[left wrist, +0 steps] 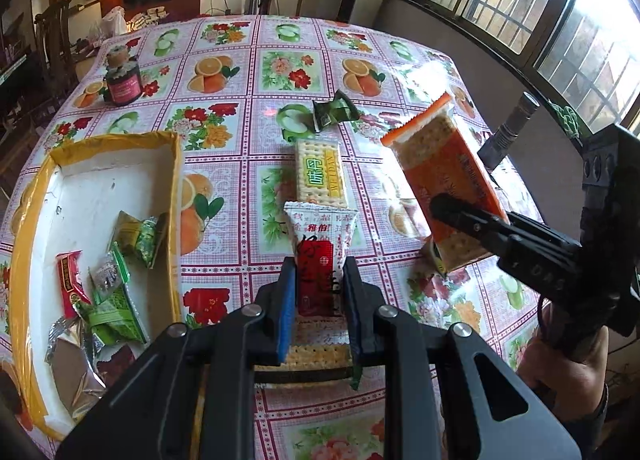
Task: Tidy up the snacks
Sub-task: 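Carry both snacks into the tray with the left and right tools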
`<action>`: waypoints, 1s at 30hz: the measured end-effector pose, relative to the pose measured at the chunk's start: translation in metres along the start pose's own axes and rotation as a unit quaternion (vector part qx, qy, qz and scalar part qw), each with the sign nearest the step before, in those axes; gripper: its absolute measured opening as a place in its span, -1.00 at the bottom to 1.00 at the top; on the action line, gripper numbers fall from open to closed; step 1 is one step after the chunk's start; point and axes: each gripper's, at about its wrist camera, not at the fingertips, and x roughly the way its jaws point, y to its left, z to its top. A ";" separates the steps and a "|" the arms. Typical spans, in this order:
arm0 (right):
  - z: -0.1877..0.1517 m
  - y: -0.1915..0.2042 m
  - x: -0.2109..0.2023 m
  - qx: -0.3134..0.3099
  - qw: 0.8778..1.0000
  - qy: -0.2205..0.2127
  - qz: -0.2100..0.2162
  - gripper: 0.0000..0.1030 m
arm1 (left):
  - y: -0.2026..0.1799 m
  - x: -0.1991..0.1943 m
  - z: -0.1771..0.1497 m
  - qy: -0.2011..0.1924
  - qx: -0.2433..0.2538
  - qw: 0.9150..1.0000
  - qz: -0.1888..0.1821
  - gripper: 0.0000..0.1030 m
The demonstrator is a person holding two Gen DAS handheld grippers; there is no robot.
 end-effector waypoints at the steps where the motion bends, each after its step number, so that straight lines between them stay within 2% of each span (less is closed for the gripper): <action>1: 0.000 0.001 -0.003 0.003 1.000 -0.002 0.005 -0.64 | -0.002 -0.003 -0.001 -0.002 0.001 1.000 0.000 -0.54; 7: 0.001 0.020 -0.016 -0.009 0.999 -0.019 0.028 -0.64 | -0.001 -0.022 -0.011 -0.015 0.000 1.000 0.003 -0.54; 13: -0.004 0.042 -0.015 -0.021 0.998 -0.017 0.053 -0.64 | 0.019 -0.035 -0.024 -0.024 -0.022 0.999 0.014 -0.54; 16: -0.006 0.053 -0.007 -0.028 0.997 -0.009 0.069 -0.64 | 0.031 -0.041 -0.029 -0.027 -0.032 0.999 0.022 -0.54; 23: -0.011 0.084 0.017 -0.052 0.994 0.014 0.093 -0.64 | 0.069 -0.054 -0.042 -0.038 -0.052 0.996 0.065 -0.54; 30: -0.012 0.109 0.049 -0.067 0.990 0.041 0.118 -0.64 | 0.114 -0.063 -0.047 -0.045 -0.097 0.991 0.081 -0.54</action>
